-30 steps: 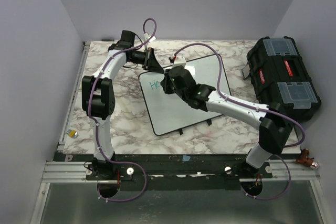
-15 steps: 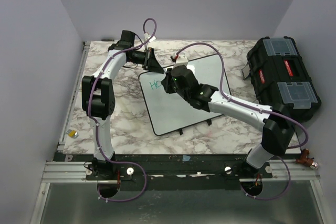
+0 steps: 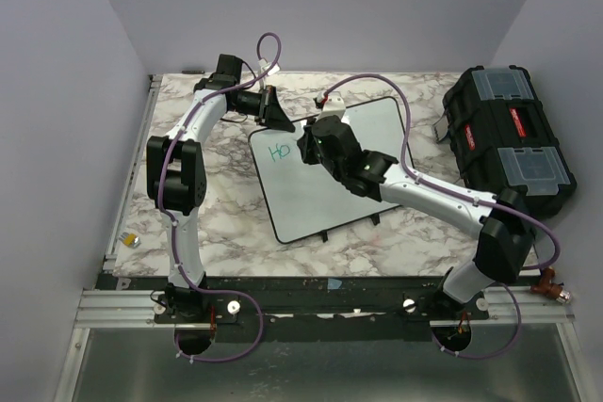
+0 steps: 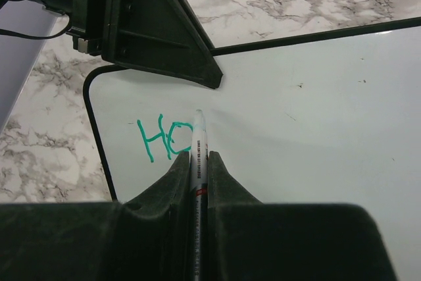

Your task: Write a sentence on the whiteboard

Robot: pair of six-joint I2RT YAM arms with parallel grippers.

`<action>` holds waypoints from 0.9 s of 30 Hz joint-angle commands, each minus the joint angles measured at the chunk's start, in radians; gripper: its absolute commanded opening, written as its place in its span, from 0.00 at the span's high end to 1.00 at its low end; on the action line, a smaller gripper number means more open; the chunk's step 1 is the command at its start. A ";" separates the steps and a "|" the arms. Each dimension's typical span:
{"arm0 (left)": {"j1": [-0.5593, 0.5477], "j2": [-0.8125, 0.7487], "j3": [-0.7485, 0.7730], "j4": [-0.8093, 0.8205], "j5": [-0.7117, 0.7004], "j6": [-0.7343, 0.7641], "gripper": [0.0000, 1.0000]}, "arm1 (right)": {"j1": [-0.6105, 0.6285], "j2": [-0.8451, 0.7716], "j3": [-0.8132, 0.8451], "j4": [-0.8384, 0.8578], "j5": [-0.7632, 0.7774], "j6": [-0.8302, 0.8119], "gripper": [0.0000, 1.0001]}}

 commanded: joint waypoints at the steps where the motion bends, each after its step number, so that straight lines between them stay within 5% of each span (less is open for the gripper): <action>1: -0.005 -0.052 -0.009 0.057 -0.069 0.057 1.00 | -0.005 0.023 0.009 -0.006 0.040 0.001 0.99; 27: -0.006 -0.050 -0.003 0.063 -0.065 0.051 1.00 | -0.005 0.100 0.050 -0.019 0.058 -0.008 0.99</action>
